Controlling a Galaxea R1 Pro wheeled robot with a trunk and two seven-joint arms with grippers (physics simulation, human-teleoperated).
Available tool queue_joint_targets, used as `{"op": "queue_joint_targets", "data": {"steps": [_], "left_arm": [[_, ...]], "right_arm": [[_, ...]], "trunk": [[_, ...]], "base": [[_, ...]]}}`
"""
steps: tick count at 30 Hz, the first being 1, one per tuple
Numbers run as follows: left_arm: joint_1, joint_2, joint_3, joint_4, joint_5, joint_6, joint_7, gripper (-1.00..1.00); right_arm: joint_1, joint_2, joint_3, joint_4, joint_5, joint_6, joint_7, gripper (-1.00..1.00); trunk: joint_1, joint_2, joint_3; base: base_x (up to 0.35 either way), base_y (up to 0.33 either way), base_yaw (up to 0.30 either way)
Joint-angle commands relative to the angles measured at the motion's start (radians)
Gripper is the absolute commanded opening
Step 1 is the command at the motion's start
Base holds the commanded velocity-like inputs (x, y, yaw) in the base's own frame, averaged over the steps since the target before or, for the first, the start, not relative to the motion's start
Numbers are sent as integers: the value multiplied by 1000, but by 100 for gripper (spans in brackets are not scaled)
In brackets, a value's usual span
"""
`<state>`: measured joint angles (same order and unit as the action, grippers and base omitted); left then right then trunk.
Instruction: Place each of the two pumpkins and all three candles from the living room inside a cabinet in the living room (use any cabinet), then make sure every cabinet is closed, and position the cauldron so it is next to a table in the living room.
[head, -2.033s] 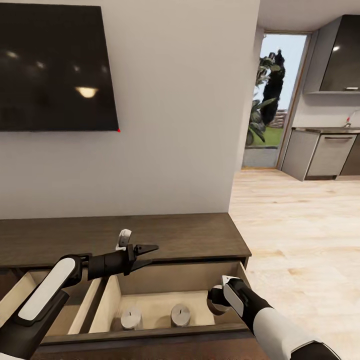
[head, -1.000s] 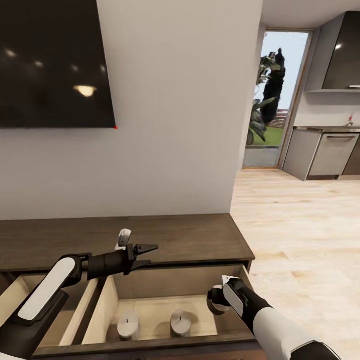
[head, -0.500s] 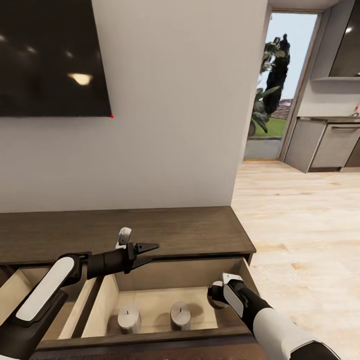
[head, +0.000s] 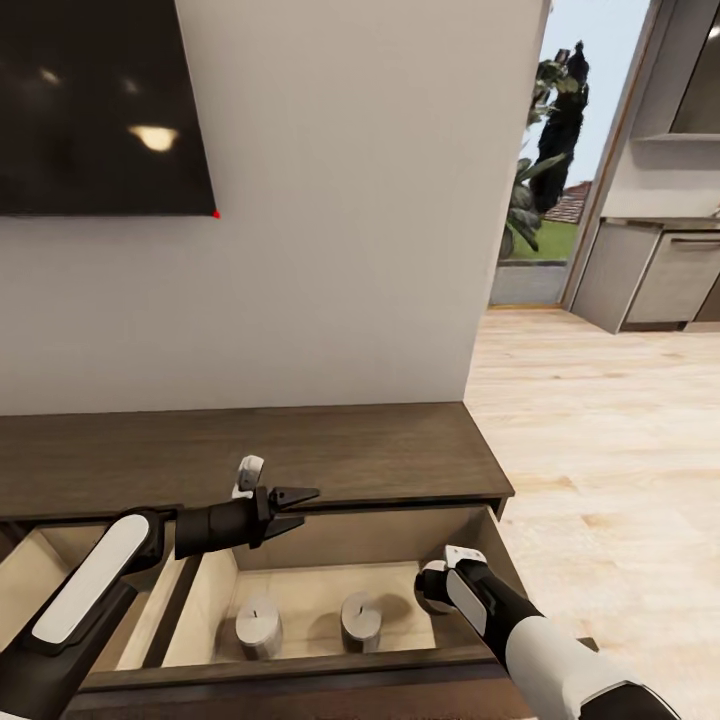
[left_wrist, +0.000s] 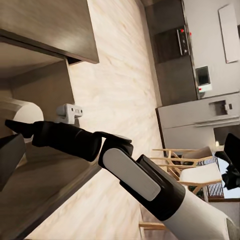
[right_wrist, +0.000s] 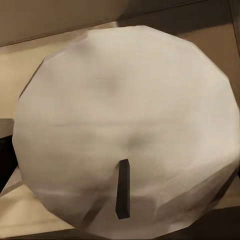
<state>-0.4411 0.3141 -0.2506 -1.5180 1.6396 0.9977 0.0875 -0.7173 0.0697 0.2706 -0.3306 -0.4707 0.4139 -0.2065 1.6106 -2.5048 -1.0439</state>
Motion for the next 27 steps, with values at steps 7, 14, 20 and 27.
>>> {"op": "queue_joint_targets", "data": {"steps": [7, 14, 20, 27], "left_arm": [[-1, 2, -1, -1, 11, 1, 9, 100], [-1, 2, -1, 0, 11, 1, 9, 100], [-1, 1, -1, 0, 11, 1, 9, 100], [-1, 2, 0, 5, 10, 0, 12, 100]], "right_arm": [[-1, -1, 9, -2, -9, 8, -10, 100], [-1, -1, 38, -1, -11, 9, -10, 100], [-1, -1, 42, -1, -11, 10, -10, 100], [-1, -1, 42, -1, -11, 10, -10, 100]], "trunk": [[0, -1, -1], [0, -1, -1], [-1, 0, 7], [-4, 2, 34]], "base": [[0, 0, 0], [0, 0, 0], [0, 0, 0], [0, 0, 0]]}}
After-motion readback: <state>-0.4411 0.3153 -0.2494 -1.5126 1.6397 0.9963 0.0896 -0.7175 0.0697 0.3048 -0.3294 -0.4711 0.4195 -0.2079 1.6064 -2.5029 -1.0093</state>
